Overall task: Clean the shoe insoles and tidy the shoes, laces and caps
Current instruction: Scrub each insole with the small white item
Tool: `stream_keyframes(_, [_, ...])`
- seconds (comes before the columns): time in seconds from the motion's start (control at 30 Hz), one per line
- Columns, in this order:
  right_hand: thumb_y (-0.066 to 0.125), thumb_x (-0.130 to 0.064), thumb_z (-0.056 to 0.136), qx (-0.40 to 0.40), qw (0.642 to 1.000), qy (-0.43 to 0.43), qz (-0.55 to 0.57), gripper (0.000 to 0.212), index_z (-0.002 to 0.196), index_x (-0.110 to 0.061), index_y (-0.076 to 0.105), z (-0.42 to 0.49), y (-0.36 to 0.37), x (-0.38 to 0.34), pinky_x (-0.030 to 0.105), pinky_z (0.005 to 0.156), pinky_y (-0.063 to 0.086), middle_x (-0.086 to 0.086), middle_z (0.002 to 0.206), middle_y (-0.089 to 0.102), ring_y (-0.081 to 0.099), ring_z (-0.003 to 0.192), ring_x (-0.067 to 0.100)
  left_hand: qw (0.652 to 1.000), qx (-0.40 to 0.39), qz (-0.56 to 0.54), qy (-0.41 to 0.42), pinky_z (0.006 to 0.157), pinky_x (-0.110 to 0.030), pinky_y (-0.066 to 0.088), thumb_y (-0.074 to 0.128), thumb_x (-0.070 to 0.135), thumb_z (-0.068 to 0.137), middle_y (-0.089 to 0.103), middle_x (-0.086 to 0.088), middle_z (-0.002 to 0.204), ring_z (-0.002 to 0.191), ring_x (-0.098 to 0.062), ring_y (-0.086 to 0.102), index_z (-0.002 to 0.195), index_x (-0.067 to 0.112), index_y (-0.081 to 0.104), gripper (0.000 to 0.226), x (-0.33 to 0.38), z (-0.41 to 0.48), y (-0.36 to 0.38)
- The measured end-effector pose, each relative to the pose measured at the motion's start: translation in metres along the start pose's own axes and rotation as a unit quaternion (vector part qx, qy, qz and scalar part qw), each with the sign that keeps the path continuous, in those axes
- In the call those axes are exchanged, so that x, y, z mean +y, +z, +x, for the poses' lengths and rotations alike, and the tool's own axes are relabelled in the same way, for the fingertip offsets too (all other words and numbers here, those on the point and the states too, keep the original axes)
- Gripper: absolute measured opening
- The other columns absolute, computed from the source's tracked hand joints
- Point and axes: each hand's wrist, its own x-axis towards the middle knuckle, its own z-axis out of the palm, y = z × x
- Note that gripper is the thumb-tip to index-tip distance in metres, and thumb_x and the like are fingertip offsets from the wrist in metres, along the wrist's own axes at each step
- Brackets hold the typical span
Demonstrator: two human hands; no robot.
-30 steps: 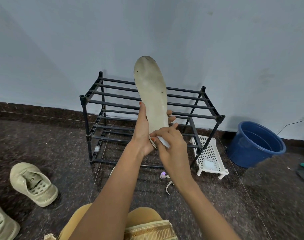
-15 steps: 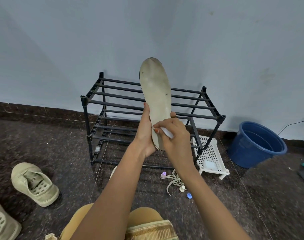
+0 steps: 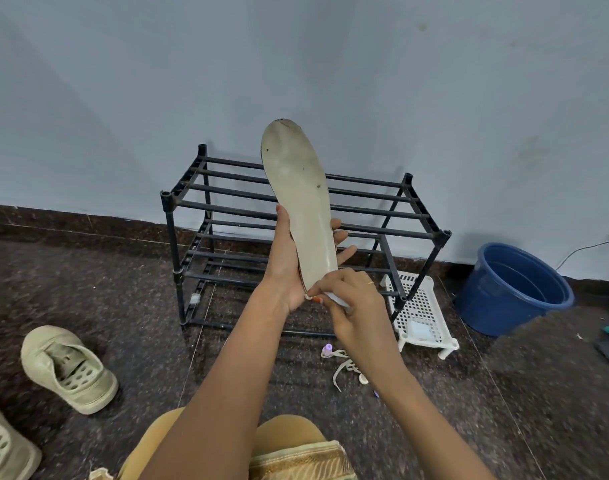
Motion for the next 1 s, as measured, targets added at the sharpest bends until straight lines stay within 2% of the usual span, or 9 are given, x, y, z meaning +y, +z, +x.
stream_keyframes(0.1, [0.058,-0.001,0.076,0.004,0.999,0.000,-0.036,0.017,0.084,-0.014,0.066,0.002,-0.003,0.006,0.008,0.076,0.031,0.001,0.087,0.060,0.045,0.084,0.011,1.000,-0.005,-0.006,-0.004,0.084,-0.042,0.053,0.021,0.068,0.089,0.063,-0.006,0.083,0.076,-0.016,0.062,0.101,0.007,0.062,0.074,0.001,-0.001,0.001])
stream_keyframes(0.2, [0.063,0.006,0.074,0.020,0.996,0.002,-0.088,0.021,0.086,-0.010,0.067,0.007,-0.006,0.011,0.021,0.071,0.036,0.005,0.087,0.061,0.050,0.082,0.020,1.000,-0.012,-0.014,0.002,0.086,-0.044,0.053,0.020,0.067,0.090,0.063,-0.005,0.085,0.077,-0.016,0.061,0.106,0.011,0.060,0.071,0.002,-0.002,0.001])
stream_keyframes(0.27, [0.064,0.007,0.074,0.038,0.994,0.010,-0.101,0.020,0.086,-0.009,0.067,0.008,-0.006,0.012,0.024,0.068,0.036,0.006,0.086,0.060,0.052,0.079,0.025,1.000,-0.011,-0.016,0.006,0.087,-0.044,0.053,0.020,0.067,0.090,0.064,-0.005,0.085,0.077,-0.016,0.061,0.109,0.011,0.060,0.071,0.002,-0.002,0.001])
stream_keyframes(0.37, [0.064,0.006,0.075,0.037,0.995,0.026,-0.083,0.019,0.087,-0.009,0.067,0.003,0.000,0.008,0.015,0.069,0.033,0.005,0.087,0.060,0.053,0.081,0.023,0.999,0.003,-0.017,0.029,0.083,-0.041,0.055,0.019,0.066,0.091,0.065,-0.006,0.083,0.073,-0.015,0.063,0.109,0.009,0.059,0.072,0.000,0.000,0.000])
stream_keyframes(0.47, [0.061,0.001,0.080,0.016,0.998,0.065,-0.001,0.017,0.089,-0.012,0.067,-0.001,0.004,-0.002,0.005,0.075,0.032,-0.001,0.088,0.059,0.052,0.088,0.018,0.997,0.017,-0.017,0.067,0.082,-0.038,0.056,0.018,0.063,0.093,0.064,-0.007,0.080,0.071,-0.015,0.062,0.100,0.008,0.061,0.071,0.000,0.000,0.000])
stream_keyframes(0.57, [0.060,0.002,0.081,0.010,0.991,0.104,0.086,0.019,0.087,-0.014,0.068,0.000,0.003,-0.009,0.005,0.078,0.033,-0.008,0.087,0.057,0.052,0.091,0.013,0.996,0.022,-0.025,0.084,0.083,-0.038,0.056,0.018,0.063,0.093,0.063,-0.008,0.079,0.073,-0.016,0.060,0.094,0.006,0.063,0.072,0.000,0.001,0.001])
stream_keyframes(0.77, [0.062,0.000,0.078,0.050,0.997,0.060,-0.015,0.015,0.087,-0.011,0.067,0.010,0.004,0.002,0.004,0.077,0.032,0.000,0.087,0.056,0.051,0.086,0.018,0.999,0.009,0.014,0.049,0.084,-0.041,0.054,0.017,0.067,0.090,0.065,-0.006,0.087,0.080,-0.016,0.065,0.107,0.009,0.060,0.075,-0.003,0.002,0.000])
stream_keyframes(0.87, [0.062,0.000,0.079,0.074,0.995,0.048,-0.046,0.013,0.087,-0.009,0.067,0.019,0.005,0.006,0.012,0.073,0.036,0.005,0.089,0.056,0.051,0.087,0.023,0.999,0.010,0.041,0.027,0.079,-0.034,0.051,0.013,0.070,0.089,0.067,-0.005,0.086,0.080,-0.015,0.066,0.101,0.011,0.062,0.078,-0.002,0.003,-0.001])
stream_keyframes(1.0, [0.056,-0.008,0.080,0.100,0.993,0.027,-0.059,0.014,0.088,-0.008,0.067,0.032,0.004,0.007,0.029,0.072,0.045,0.008,0.094,0.058,0.053,0.091,0.025,0.997,-0.005,0.079,-0.007,0.078,-0.034,0.050,0.008,0.073,0.086,0.067,-0.008,0.083,0.080,-0.021,0.063,0.094,0.007,0.063,0.087,-0.001,0.001,-0.001])
